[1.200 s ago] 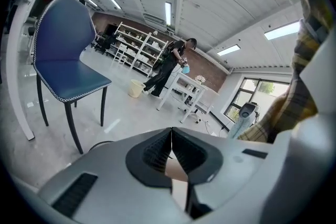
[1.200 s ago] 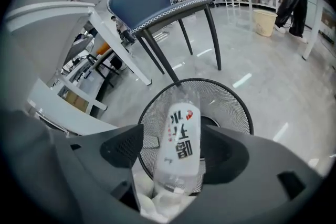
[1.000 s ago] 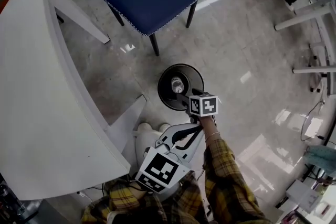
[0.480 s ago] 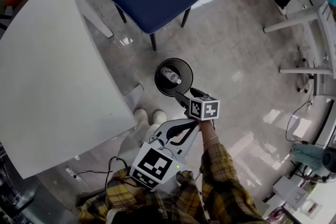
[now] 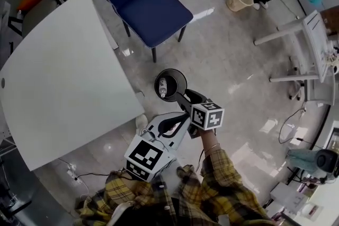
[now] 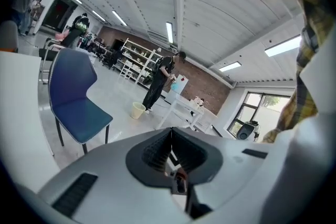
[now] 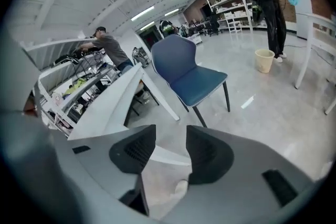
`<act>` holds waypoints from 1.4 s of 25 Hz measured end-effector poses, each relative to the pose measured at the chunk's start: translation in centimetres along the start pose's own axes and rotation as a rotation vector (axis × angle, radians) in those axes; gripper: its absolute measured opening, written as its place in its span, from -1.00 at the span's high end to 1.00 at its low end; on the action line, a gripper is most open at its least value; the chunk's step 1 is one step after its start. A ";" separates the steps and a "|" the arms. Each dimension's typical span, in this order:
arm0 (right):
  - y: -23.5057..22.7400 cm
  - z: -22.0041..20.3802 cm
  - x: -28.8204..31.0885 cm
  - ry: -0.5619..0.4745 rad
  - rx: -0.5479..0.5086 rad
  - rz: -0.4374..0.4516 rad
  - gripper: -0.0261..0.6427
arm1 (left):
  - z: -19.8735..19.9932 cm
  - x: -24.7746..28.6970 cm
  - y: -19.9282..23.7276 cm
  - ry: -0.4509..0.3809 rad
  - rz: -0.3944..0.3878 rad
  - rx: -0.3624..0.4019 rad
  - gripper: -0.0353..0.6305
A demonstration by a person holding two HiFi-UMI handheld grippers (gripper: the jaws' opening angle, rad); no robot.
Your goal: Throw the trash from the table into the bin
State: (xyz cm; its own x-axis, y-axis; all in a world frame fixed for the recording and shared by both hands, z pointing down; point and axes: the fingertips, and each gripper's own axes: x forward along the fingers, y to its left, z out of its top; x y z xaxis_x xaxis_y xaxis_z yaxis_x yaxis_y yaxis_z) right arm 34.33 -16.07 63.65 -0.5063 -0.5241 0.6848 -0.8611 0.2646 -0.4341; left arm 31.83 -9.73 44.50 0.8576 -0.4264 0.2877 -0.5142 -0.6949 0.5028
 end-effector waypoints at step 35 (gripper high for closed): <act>23.4 16.5 -26.2 -0.575 -0.341 0.236 0.93 | 13.0 -12.3 -7.4 -0.230 0.076 0.208 0.86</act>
State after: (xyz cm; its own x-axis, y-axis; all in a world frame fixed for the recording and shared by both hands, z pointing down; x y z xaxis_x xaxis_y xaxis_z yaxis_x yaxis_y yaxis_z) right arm 28.26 -9.50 25.88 -0.6571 -0.7413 0.1366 -0.7458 0.6130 -0.2609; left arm 24.94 -6.88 26.59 0.8029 -0.5851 0.1139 -0.5890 -0.7494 0.3023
